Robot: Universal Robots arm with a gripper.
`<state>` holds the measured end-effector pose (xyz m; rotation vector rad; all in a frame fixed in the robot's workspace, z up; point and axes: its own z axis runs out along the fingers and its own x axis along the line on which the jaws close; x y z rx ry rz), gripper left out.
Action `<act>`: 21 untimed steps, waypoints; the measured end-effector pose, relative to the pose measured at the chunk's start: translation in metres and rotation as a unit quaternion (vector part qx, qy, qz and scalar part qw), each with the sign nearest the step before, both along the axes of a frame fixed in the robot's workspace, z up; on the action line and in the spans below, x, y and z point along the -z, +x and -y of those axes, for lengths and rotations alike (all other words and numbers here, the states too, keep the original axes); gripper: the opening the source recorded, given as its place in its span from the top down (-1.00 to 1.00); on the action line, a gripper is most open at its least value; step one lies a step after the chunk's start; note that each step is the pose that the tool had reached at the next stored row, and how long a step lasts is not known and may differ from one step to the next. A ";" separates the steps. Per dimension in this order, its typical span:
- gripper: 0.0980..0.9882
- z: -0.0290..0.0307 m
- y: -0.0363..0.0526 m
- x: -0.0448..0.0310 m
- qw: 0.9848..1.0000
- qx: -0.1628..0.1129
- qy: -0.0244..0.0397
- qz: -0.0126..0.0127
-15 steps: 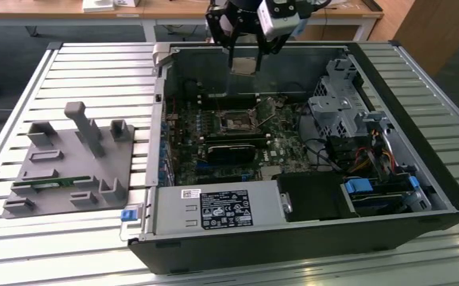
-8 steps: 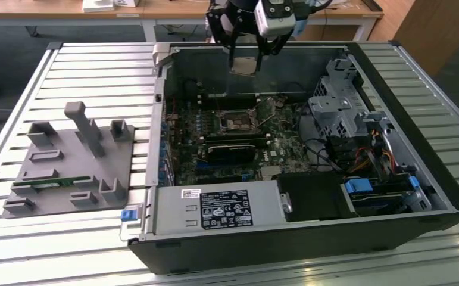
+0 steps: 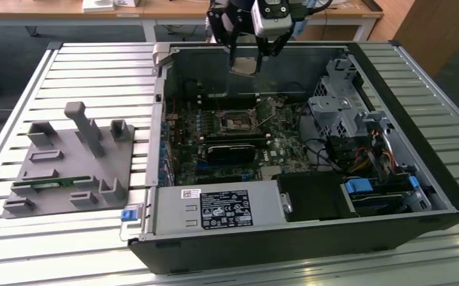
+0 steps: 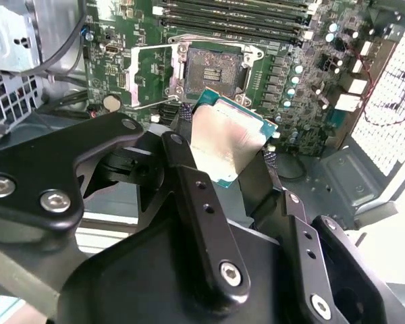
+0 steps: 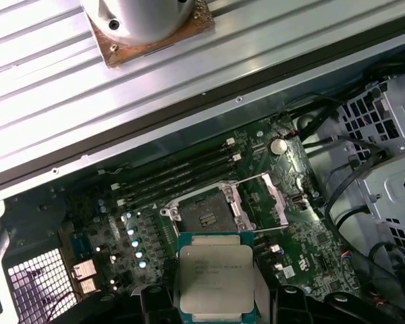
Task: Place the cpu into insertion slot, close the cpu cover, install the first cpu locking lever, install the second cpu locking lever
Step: 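Place the cpu into insertion slot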
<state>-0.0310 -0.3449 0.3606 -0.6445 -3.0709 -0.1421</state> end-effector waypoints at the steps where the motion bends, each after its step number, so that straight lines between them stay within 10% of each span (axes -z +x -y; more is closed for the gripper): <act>1: 0.03 0.0000 0.0000 0.0000 1.000 0.004 0.000 0.000; 21: 0.03 0.0000 -0.0001 0.0002 0.998 0.065 0.000 0.000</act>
